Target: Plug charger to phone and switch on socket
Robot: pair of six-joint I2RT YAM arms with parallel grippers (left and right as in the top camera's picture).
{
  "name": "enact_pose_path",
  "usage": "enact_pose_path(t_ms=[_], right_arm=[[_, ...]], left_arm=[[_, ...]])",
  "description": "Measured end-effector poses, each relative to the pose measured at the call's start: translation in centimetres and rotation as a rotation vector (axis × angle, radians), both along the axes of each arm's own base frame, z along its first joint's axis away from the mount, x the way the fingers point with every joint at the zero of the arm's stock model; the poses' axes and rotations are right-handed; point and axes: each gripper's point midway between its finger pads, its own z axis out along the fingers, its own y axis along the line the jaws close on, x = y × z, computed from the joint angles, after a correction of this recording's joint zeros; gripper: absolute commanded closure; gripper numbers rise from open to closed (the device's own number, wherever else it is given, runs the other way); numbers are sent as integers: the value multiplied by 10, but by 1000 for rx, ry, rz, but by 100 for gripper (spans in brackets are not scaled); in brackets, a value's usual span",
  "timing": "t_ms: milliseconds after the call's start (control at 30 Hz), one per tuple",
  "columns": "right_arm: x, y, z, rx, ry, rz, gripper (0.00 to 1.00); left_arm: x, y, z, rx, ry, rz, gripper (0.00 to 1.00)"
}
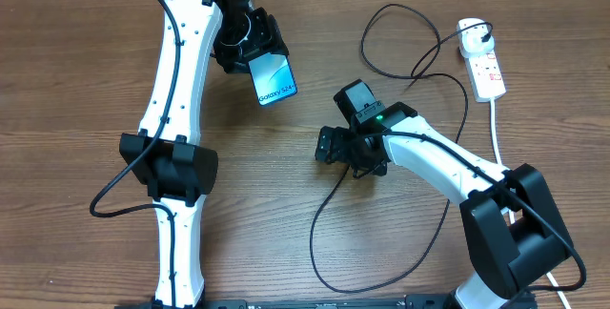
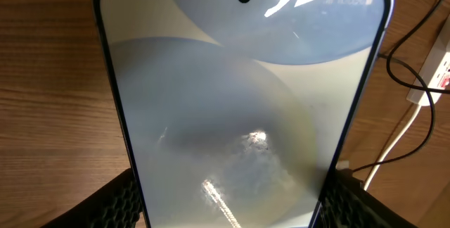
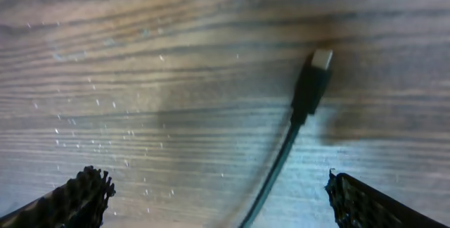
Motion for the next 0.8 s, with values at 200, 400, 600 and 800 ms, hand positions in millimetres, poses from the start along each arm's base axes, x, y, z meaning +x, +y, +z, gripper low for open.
enact_pose_path(t_ms=[200, 400, 600, 800], right_arm=[[-20, -18, 5, -42, 126, -23, 0], [-4, -7, 44, 114, 100, 70, 0], [15, 22, 89, 374, -23, 200, 0], [29, 36, 116, 571, -84, 238, 0]], left_arm=[[0, 0, 0, 0, 0, 0, 58], [0, 0, 0, 0, 0, 0, 59], [-2, -4, 0, 1, 0, -10, 60], [-5, -13, -1, 22, -5, -33, 59]])
